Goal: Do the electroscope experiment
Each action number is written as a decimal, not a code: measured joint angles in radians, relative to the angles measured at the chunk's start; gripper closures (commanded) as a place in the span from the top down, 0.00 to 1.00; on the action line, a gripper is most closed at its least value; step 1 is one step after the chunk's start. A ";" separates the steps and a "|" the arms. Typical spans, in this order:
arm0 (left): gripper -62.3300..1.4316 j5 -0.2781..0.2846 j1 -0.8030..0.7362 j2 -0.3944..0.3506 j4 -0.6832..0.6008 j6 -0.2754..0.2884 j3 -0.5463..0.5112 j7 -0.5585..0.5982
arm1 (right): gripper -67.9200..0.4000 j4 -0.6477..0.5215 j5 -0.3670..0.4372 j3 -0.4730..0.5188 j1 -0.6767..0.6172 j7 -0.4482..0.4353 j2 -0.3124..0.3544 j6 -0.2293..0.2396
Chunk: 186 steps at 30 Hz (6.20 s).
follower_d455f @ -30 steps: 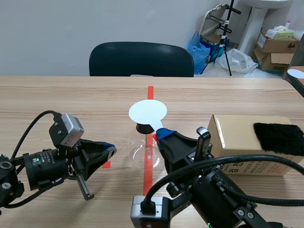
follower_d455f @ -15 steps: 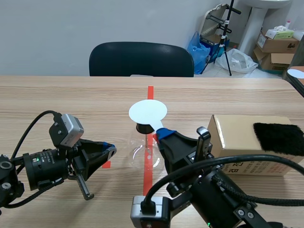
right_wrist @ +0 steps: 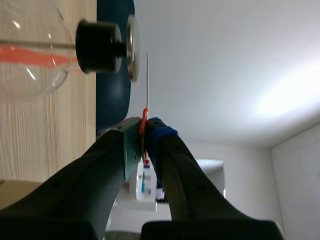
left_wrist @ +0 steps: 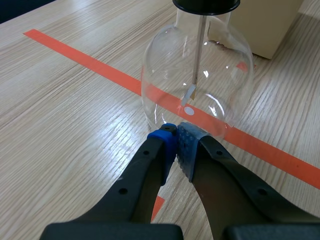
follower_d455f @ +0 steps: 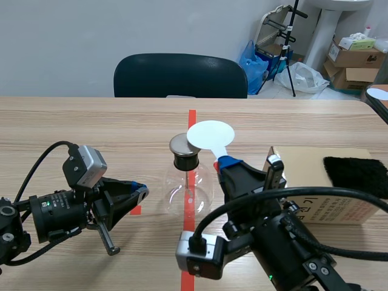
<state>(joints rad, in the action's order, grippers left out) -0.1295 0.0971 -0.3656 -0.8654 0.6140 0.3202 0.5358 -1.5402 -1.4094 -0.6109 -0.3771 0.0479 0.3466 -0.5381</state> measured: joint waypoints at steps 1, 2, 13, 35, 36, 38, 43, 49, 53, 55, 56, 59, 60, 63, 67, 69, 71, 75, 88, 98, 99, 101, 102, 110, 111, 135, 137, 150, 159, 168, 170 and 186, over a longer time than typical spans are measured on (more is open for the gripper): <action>0.07 0.000 0.000 0.000 0.000 0.000 0.000 0.000 | 0.02 0.000 0.000 0.000 0.000 0.021 0.000 0.000; 0.07 0.000 0.000 0.000 0.000 0.000 0.000 0.000 | 0.02 0.000 0.000 0.000 0.000 0.042 0.000 0.000; 0.07 0.000 0.000 0.000 0.000 0.000 0.000 0.000 | 0.02 0.000 0.003 0.000 0.000 0.271 0.000 0.000; 0.07 0.000 0.000 0.000 0.000 0.000 0.000 0.000 | 0.02 0.000 0.003 0.000 0.000 0.395 0.000 0.000; 0.07 0.000 0.000 0.000 0.000 0.000 0.000 0.000 | 0.02 0.000 0.003 0.000 0.000 0.395 0.000 0.000; 0.07 0.000 0.000 0.000 0.000 0.000 0.000 0.000 | 0.02 0.000 0.003 0.000 0.000 0.395 0.000 0.000; 0.07 0.000 0.000 0.000 0.000 0.000 0.000 0.000 | 0.02 0.000 0.003 0.000 0.000 0.395 0.000 0.000; 0.07 0.000 0.000 0.000 0.000 0.000 0.000 0.000 | 0.02 0.000 0.003 0.000 0.000 0.395 0.000 0.000; 0.07 0.000 0.000 0.000 0.000 0.000 0.000 0.000 | 0.02 0.000 0.003 0.000 0.000 0.395 0.000 0.000; 0.07 0.000 0.000 0.000 0.000 0.000 0.000 0.000 | 0.02 0.000 0.003 0.000 0.000 0.395 0.000 0.000; 0.07 0.000 0.000 0.000 0.000 0.000 0.000 0.000 | 0.02 0.000 0.003 0.000 0.000 0.395 0.000 0.000; 0.07 0.000 0.000 0.000 0.000 0.000 0.000 0.000 | 0.02 0.000 0.003 0.000 0.000 0.395 0.000 0.000; 0.07 0.000 0.000 0.000 0.000 0.000 0.000 0.000 | 0.02 0.000 0.003 0.000 0.000 0.395 0.000 0.000; 0.07 0.000 0.000 0.000 0.000 0.000 0.000 0.000 | 0.02 0.000 0.003 0.000 0.000 0.395 0.000 0.000; 0.07 0.000 0.000 0.000 0.000 0.000 0.000 0.000 | 0.02 0.000 0.003 0.000 0.000 0.395 0.000 0.000; 0.07 0.000 0.000 0.000 0.000 0.000 0.000 0.000 | 0.02 0.000 0.003 0.000 0.000 0.395 0.000 0.000; 0.07 0.000 0.000 0.000 0.000 0.000 0.000 0.000 | 0.02 0.000 0.003 0.000 0.000 0.395 0.000 0.000; 0.07 0.000 0.000 0.000 0.000 0.000 0.000 0.000 | 0.02 0.000 0.003 0.000 0.000 0.395 0.000 0.000; 0.07 0.000 0.000 0.000 0.000 0.000 0.000 0.000 | 0.02 0.000 0.003 0.000 0.000 0.395 0.000 0.000; 0.07 0.000 0.000 0.000 0.000 0.000 0.000 0.000 | 0.02 0.000 0.003 0.000 0.000 0.395 0.000 0.000; 0.07 0.000 0.000 0.000 0.000 0.000 0.000 0.000 | 0.02 0.000 0.003 0.000 0.000 0.395 0.000 0.000; 0.07 0.000 0.000 0.000 0.000 0.000 0.000 0.000 | 0.02 0.000 0.003 0.000 0.000 0.395 0.000 0.000; 0.07 0.000 0.000 0.000 0.000 0.000 0.000 0.000 | 0.02 0.000 0.003 0.000 0.000 0.395 0.000 0.000; 0.07 0.000 0.000 0.000 0.000 0.000 0.000 0.000 | 0.02 0.000 0.003 0.000 0.000 0.395 0.000 0.000; 0.07 0.000 0.000 0.000 0.000 0.000 0.000 0.000 | 0.02 0.000 0.003 0.000 0.000 0.395 0.000 0.000; 0.07 0.000 0.000 0.000 0.000 0.000 0.000 0.000 | 0.02 0.000 0.003 0.000 0.000 0.395 0.000 0.000; 0.07 0.000 0.000 0.000 0.000 0.000 0.000 0.000 | 0.02 0.000 0.003 0.000 0.000 0.395 0.000 0.000; 0.07 0.000 0.000 0.000 0.000 0.000 0.000 0.000 | 0.02 0.000 0.042 0.018 -0.006 0.385 0.000 -0.008; 0.07 0.000 0.000 0.000 0.000 0.000 0.000 0.000 | 0.02 -0.066 0.059 0.211 -0.116 0.241 -0.060 -0.007; 0.07 0.000 -0.090 -0.081 -0.074 0.000 0.000 0.090 | 0.02 -0.093 0.084 0.444 -0.228 -0.053 -0.168 -0.031; 0.07 0.000 -0.145 -0.124 -0.131 0.000 -0.004 0.108 | 0.02 -0.093 0.098 0.492 -0.238 -0.131 -0.201 -0.084; 0.07 0.000 -0.694 -0.429 -0.593 0.080 -0.237 0.347 | 0.02 -0.004 0.165 0.795 -0.232 -0.646 -0.408 -0.187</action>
<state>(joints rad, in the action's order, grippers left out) -0.1299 -0.5964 -0.7948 -1.4586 0.6941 0.0834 0.8825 -1.5440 -1.2446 0.1837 -0.6094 -0.5983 -0.0612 -0.7254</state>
